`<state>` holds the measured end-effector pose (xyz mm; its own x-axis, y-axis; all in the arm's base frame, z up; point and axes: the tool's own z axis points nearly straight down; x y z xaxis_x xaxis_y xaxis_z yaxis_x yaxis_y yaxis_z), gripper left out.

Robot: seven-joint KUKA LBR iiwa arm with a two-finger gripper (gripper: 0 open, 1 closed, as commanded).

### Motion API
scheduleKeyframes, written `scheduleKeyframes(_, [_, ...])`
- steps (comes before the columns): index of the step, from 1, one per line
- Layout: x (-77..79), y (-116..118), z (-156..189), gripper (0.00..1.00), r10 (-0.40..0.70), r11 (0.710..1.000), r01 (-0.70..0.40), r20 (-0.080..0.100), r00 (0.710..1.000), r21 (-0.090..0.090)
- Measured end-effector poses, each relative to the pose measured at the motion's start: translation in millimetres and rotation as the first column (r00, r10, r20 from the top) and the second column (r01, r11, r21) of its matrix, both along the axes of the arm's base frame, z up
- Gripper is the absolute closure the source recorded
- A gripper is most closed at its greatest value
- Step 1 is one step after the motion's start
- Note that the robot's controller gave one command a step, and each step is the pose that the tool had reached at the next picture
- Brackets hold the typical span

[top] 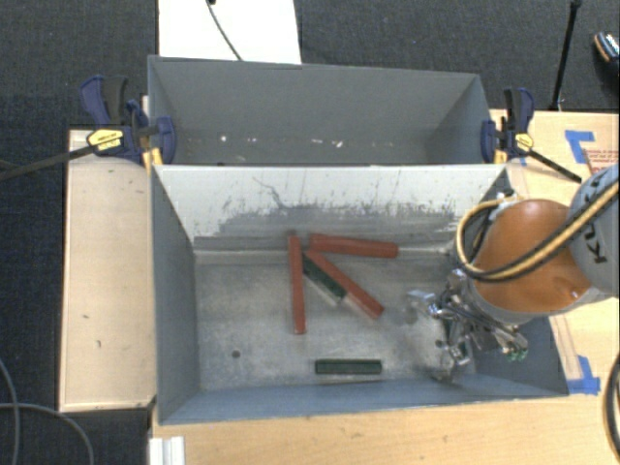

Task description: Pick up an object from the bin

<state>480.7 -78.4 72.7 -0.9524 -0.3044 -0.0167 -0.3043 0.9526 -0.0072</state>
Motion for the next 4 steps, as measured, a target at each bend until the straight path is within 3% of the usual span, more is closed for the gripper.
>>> scheduleKeyframes(1, [3.5,51.5,-0.3,0.0,-0.024,1.0,0.024,-0.006,1.0,0.003])
scheduleKeyframes(2, [21.1,118.4,-2.3,0.0,-0.013,1.0,0.013,-0.013,1.0,0.006])
scheduleKeyframes(3, [7.6,184.0,-1.5,0.0,-0.062,0.998,0.062,-0.012,0.998,0.007])
scheduleKeyframes(4, [7.0,179.4,-2.5,1.0,-0.065,0.998,0.065,-0.016,0.998,0.003])
